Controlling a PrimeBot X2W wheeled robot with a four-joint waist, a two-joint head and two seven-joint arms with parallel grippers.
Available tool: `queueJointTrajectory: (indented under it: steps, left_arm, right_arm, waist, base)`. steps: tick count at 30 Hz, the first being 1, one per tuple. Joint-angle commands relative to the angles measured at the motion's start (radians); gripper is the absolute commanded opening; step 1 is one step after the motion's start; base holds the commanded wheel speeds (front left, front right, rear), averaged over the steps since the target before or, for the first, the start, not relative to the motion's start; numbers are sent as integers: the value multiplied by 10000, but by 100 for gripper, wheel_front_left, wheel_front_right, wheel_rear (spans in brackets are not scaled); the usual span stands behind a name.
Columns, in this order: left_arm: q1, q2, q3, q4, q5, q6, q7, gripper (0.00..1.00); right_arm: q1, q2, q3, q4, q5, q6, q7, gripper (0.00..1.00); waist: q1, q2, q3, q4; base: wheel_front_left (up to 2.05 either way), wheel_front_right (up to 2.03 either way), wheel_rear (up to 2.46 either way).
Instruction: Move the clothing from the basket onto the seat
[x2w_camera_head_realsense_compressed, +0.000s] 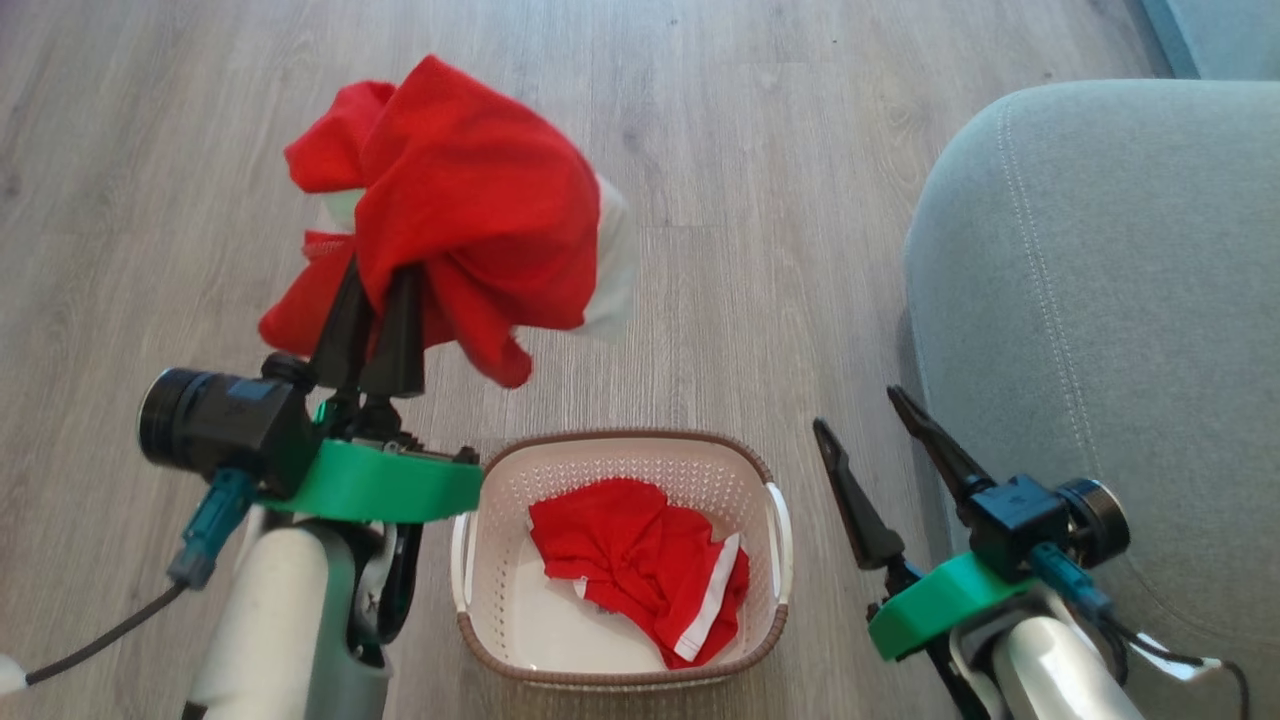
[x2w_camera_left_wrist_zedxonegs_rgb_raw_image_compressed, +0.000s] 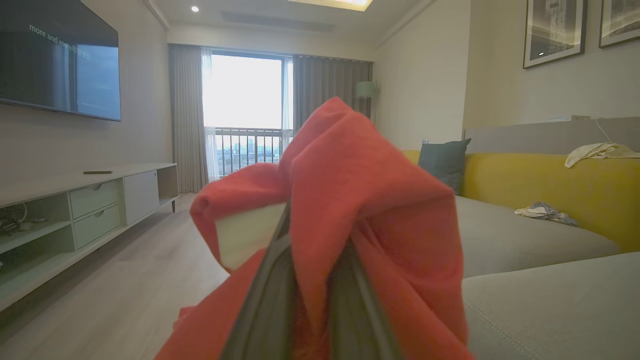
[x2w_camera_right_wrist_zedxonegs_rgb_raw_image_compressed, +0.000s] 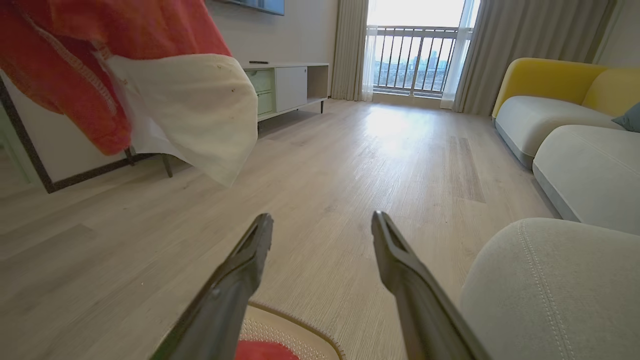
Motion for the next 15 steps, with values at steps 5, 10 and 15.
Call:
queueJointTrajectory:
  steps: [5, 10, 15]
  left_arm:
    - [-736, 51, -99, -738, -167, -26, -95, 0]
    - [-795, 50, -575, -616, -139, -240, -95, 0]
    - [-859, 50, -1049, -427, -209, -444, -95, 0]
  right_arm:
    - [-176, -440, 1045, -1194, 290, -2, -65, 100]
    - [-225, -674, 1561, -1649, 334, -2, -65, 100]
    - [-374, -869, 2071, -2084, 426, -2, -65, 100]
  waist:
    - [1, 0, -17, 66]
    - [1, 0, -33, 102]
    - [1, 0, 23, 140]
  base:
    - [0, 0, 0]
    - [0, 0, 0]
    - [0, 0, 0]
